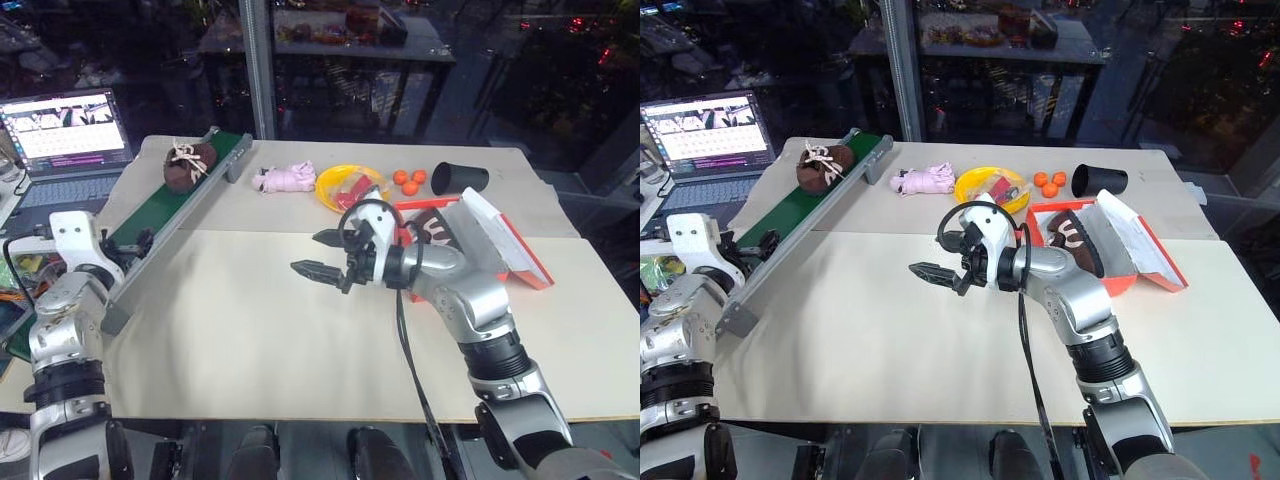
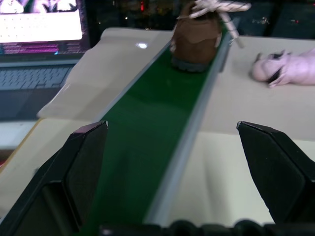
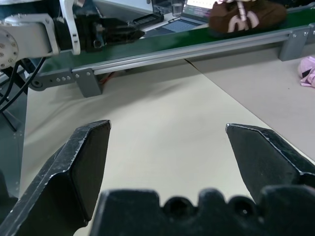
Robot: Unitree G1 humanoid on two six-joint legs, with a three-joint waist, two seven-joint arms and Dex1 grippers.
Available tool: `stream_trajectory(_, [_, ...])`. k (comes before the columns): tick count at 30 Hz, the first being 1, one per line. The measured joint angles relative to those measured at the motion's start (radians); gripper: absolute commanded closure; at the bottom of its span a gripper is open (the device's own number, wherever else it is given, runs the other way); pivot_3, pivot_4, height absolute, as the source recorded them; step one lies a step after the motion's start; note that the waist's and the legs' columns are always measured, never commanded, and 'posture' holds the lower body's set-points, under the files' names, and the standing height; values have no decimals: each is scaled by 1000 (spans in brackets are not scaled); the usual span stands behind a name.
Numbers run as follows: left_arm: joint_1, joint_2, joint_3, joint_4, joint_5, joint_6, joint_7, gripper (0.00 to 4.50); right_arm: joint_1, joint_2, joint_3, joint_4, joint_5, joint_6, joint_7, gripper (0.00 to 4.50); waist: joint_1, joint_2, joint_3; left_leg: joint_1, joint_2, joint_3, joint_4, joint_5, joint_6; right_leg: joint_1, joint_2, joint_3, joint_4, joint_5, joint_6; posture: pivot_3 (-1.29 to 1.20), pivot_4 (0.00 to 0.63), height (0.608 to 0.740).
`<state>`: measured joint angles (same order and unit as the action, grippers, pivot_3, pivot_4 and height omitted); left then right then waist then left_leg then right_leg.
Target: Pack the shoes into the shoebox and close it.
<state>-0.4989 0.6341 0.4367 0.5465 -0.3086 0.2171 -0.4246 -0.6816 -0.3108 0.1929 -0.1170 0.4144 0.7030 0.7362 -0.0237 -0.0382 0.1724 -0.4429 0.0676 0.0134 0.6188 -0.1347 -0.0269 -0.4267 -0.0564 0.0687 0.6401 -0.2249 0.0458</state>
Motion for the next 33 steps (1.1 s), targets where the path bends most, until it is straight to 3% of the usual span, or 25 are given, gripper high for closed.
stream_trajectory(13, [-191, 66, -46, 414, 55, -238, -118, 0, 0, -10, -2, -1, -10, 0, -9, 44, 9, -1, 0, 0, 0, 1, 0, 0, 0, -1, 0, 0, 0, 0, 0, 0, 150, 740])
stream_trajectory(22, [-248, 88, -66, 547, 97, -276, -105, 0, 0, -32, -8, -13, -9, 6, -18, 44, 7, -1, 0, 0, 0, 1, 0, 0, 0, -1, 0, 0, 1, 0, 0, 0, 150, 740])
stream_trajectory(25, [-251, 94, -66, 582, 106, -276, -100, 663, 0, -41, -10, -14, -9, 8, -20, 0, 8, -1, 0, 0, 0, 1, 0, 0, 0, -1, 0, 0, 1, 0, 0, 0, 150, 740])
stream_trajectory(29, [-258, 96, -59, 602, 103, -273, -111, 2001, 0, -52, -15, -24, -9, 23, -27, 0, 10, -1, 0, 0, 0, 1, 0, 0, 0, -1, 0, 0, 2, 0, 0, 0, 150, 740])
stream_trajectory(33, [-277, 79, -50, 605, 87, -265, -122, 2299, 0, -57, -21, -37, -7, 37, -41, 0, 18, -1, 0, -1, 0, 1, 0, 0, 0, -1, -1, 0, 1, -1, 0, 0, 150, 740])
